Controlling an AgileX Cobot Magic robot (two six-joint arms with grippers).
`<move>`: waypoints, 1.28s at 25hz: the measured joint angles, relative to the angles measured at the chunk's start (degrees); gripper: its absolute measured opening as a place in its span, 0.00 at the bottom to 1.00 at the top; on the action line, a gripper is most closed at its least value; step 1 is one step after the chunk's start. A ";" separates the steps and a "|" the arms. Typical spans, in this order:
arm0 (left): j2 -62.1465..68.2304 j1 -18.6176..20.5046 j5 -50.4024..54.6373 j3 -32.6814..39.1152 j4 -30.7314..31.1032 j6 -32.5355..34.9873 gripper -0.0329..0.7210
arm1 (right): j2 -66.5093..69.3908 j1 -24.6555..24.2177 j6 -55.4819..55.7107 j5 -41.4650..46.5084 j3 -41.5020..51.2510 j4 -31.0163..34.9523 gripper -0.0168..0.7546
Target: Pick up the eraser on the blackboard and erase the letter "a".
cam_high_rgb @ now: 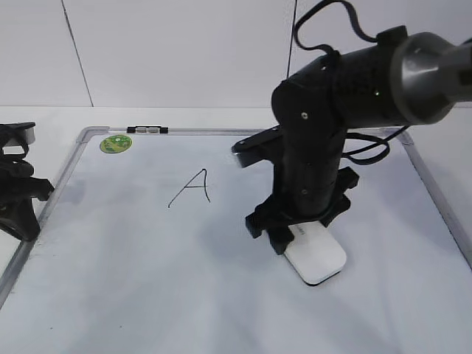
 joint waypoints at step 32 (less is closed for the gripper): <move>0.00 0.00 -0.07 0.00 -0.12 0.00 0.09 | -1.53 13.16 -8.28 2.31 0.71 6.45 0.76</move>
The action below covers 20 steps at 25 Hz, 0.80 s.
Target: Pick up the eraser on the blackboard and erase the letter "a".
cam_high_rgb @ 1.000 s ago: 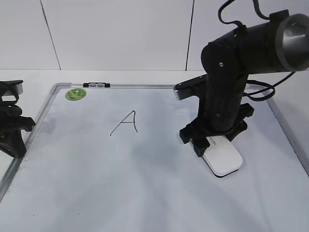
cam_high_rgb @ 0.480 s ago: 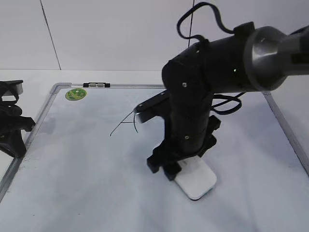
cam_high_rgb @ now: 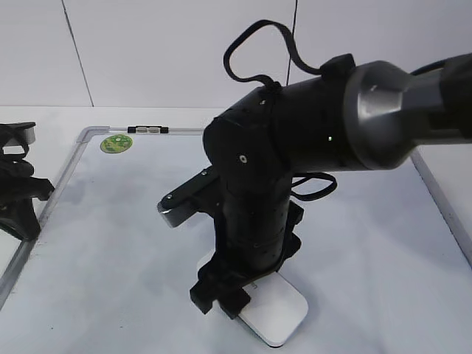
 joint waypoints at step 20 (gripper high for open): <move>0.00 0.00 0.00 0.00 0.00 0.00 0.09 | -12.99 -24.46 3.07 -3.44 14.17 -4.37 0.76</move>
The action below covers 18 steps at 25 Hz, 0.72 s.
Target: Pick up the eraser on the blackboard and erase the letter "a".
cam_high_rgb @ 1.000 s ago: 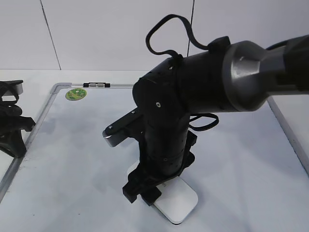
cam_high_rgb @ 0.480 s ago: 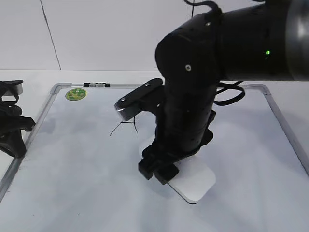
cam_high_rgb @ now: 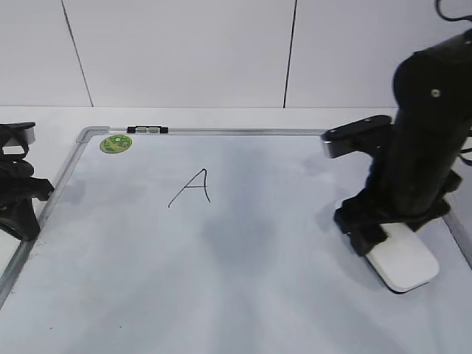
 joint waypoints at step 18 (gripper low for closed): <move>0.00 0.00 0.11 0.00 0.10 0.00 0.09 | -1.44 -16.94 6.30 -8.18 2.41 -3.92 0.76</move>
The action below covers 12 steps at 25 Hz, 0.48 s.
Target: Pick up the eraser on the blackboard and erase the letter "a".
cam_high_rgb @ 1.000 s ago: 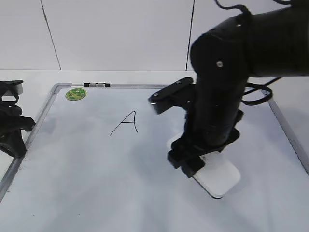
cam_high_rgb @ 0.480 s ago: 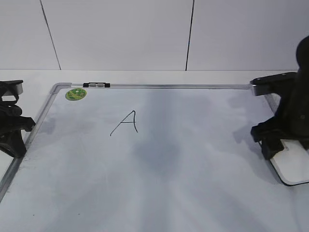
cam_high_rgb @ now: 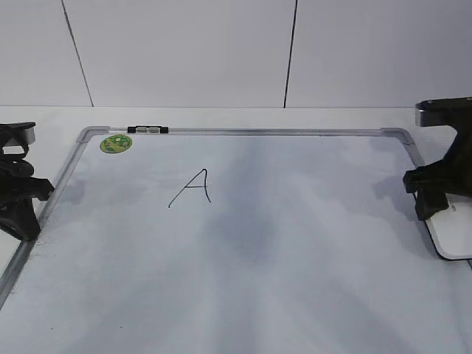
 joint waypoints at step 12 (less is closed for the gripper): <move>0.00 0.00 0.00 0.00 0.00 0.00 0.09 | 6.73 -0.14 0.49 1.29 -6.64 0.11 0.76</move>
